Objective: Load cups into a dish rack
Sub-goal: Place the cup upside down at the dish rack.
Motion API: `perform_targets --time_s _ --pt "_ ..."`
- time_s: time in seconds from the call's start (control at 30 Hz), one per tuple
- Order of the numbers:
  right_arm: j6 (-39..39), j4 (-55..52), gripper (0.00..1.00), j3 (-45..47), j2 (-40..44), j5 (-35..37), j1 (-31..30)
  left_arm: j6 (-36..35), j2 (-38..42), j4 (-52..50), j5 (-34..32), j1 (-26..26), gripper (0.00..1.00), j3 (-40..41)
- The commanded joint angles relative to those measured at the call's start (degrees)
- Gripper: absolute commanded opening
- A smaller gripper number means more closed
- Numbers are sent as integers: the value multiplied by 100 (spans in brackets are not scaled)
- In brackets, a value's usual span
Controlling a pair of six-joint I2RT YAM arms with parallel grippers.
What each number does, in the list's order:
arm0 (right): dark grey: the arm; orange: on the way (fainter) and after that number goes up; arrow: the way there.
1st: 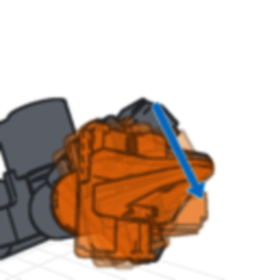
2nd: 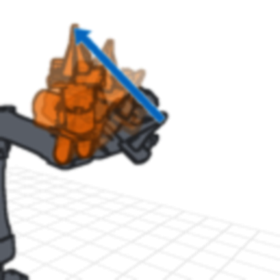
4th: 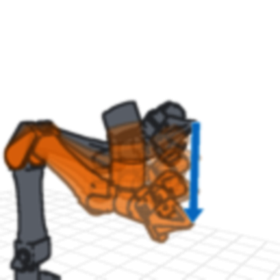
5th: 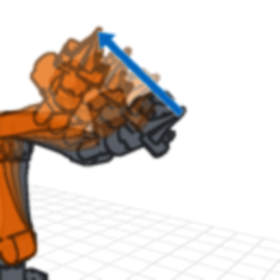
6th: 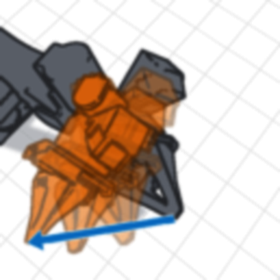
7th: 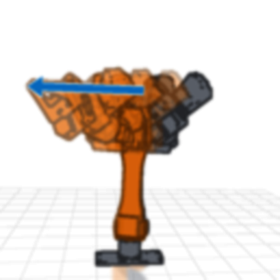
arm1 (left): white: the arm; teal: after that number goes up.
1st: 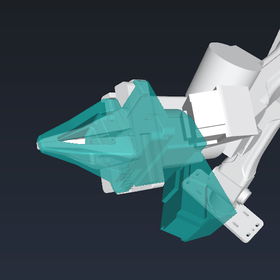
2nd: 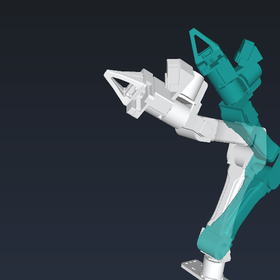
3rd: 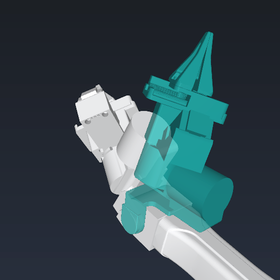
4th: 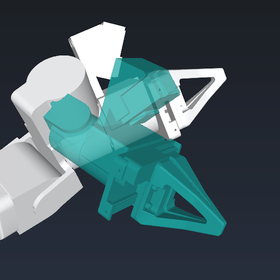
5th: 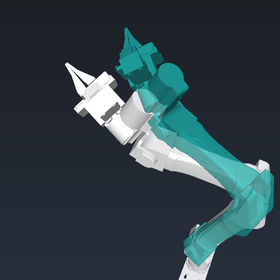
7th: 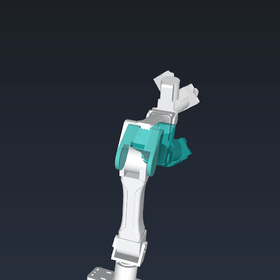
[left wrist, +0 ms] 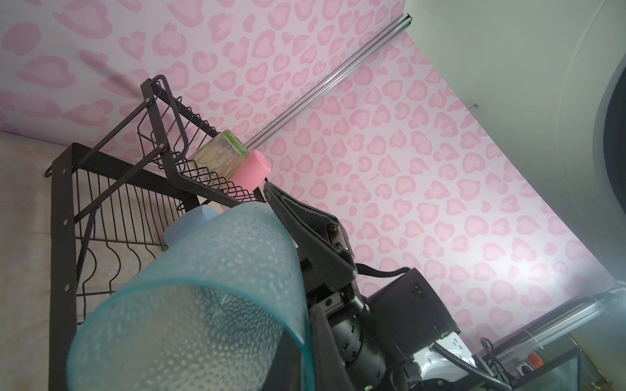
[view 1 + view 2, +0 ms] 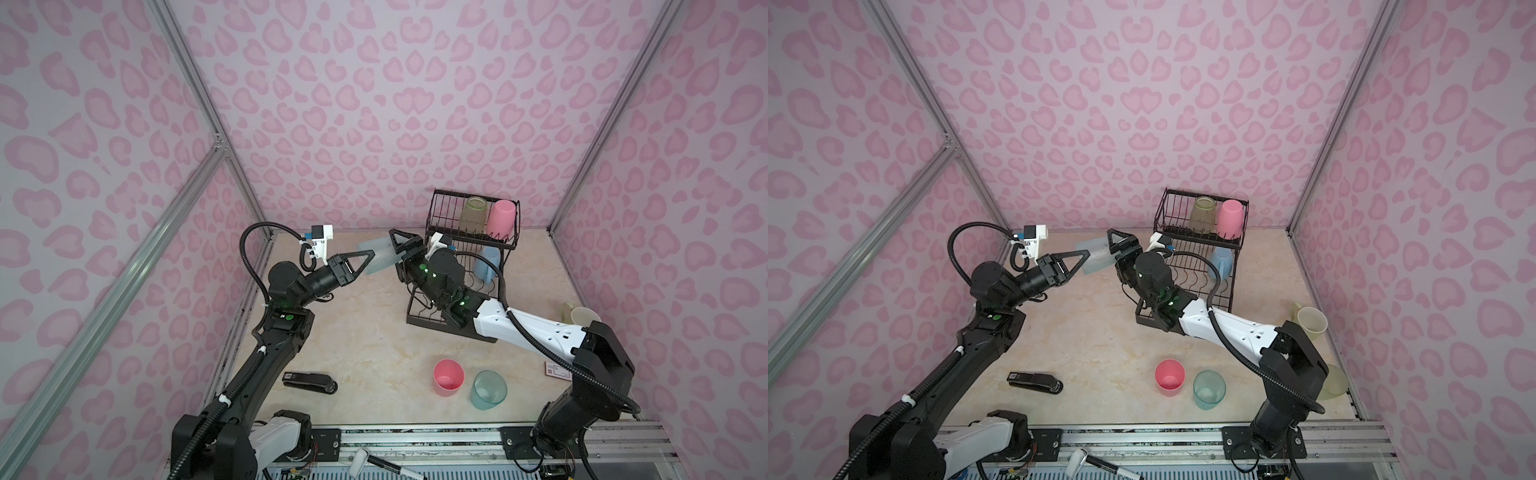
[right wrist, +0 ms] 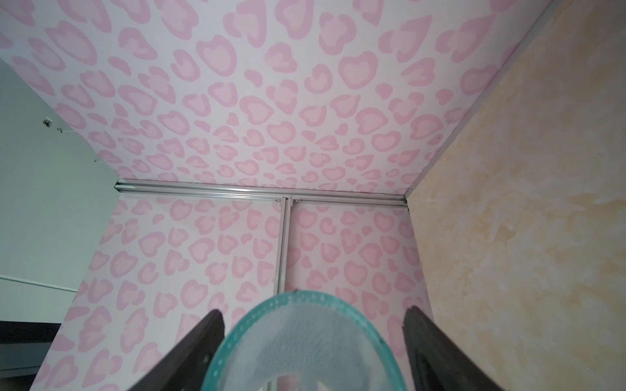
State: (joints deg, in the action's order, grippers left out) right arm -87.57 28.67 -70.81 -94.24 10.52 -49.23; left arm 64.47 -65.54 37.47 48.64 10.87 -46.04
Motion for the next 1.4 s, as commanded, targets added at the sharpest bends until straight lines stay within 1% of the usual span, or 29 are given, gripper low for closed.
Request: perform_targets --time_s 0.0,0.1,0.37,0.53,0.6,0.83,0.87,0.9,0.97,1.07,1.27,1.37 --pt "-105 278 82 10 -68 143 -32 13 -29 383 59 -1 4 28" --pt "-150 413 81 24 -114 160 -37 13 -47 392 69 -2 4 24" --pt "-73 323 78 -74 -164 215 -103 13 -75 387 70 6 4 36" --pt "34 349 69 -93 -153 287 -139 -13 -82 340 61 8 8 39" --pt "122 319 66 -98 -113 356 -156 -18 -91 323 66 9 12 40" --pt "489 159 56 -73 87 647 -235 -57 -65 250 62 9 34 23" --pt "561 135 54 -60 112 692 -244 -66 -62 235 62 3 35 18" --pt "624 111 54 -64 132 730 -246 -66 -61 227 66 9 41 23" --pt "777 -5 53 -64 190 825 -258 -101 -56 181 63 7 50 15" --pt "1058 -257 53 -87 307 1012 -262 -143 -56 112 42 8 61 12" --pt "1877 -852 52 -96 627 1632 -314 -283 5 -29 -4 3 76 21" --pt "2277 -1065 52 -113 784 1936 -316 -368 -2 -145 -29 7 81 9"
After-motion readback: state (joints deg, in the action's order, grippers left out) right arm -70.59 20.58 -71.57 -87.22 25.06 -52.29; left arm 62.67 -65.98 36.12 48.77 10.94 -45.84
